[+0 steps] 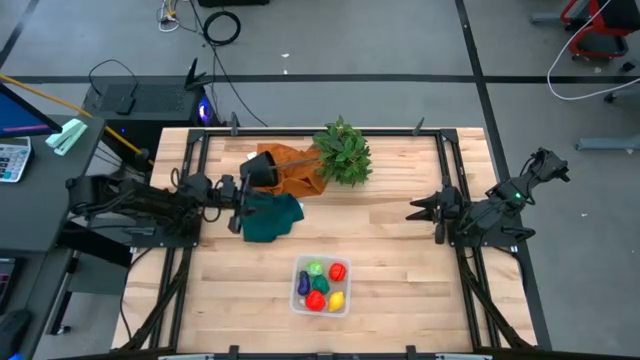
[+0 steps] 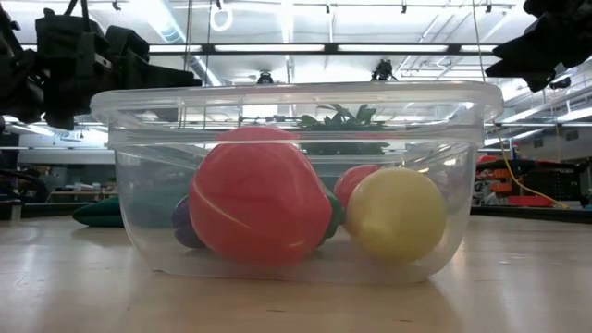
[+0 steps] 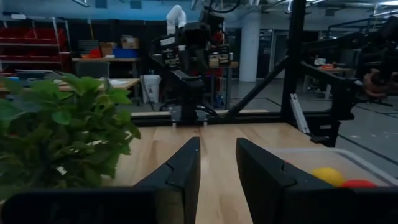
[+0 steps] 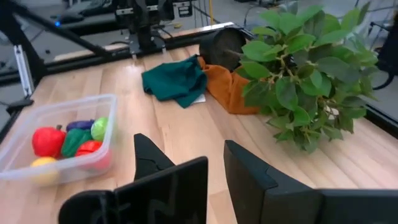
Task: Pick and placing Produce into tupperware
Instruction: Return to Home Position
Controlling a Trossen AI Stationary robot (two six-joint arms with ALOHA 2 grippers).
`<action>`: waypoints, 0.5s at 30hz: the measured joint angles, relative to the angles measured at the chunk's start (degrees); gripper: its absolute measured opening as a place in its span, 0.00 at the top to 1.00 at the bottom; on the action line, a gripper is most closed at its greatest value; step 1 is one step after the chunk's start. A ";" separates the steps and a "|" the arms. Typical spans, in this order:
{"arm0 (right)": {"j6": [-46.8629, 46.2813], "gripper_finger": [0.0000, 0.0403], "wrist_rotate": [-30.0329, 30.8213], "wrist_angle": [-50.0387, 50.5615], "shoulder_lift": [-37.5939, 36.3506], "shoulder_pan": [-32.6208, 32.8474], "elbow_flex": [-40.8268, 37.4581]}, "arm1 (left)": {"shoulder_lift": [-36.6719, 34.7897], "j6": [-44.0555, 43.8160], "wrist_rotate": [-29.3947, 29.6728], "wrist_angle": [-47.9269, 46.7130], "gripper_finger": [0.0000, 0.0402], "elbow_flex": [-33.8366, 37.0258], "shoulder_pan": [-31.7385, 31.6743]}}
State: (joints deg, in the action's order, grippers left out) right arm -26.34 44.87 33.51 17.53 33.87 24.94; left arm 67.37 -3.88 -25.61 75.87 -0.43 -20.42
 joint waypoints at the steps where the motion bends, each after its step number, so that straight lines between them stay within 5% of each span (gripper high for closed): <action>1: -0.93 1.00 0.06 0.19 -0.01 0.00 0.01 | -0.02 -0.16 -0.54 0.01 0.73 0.00 -0.84; 11: -2.28 1.00 3.02 -0.29 0.03 0.00 -0.07 | -0.74 -2.09 -7.49 1.48 0.74 0.00 -9.54; 15: 4.96 1.00 1.20 -11.94 -0.04 0.00 -3.24 | -0.74 -3.06 -8.97 3.09 0.75 0.00 -11.09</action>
State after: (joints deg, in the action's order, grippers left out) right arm -21.38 46.07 21.56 17.50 33.87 21.70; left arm 66.63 -6.94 -34.58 78.96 -0.43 -31.51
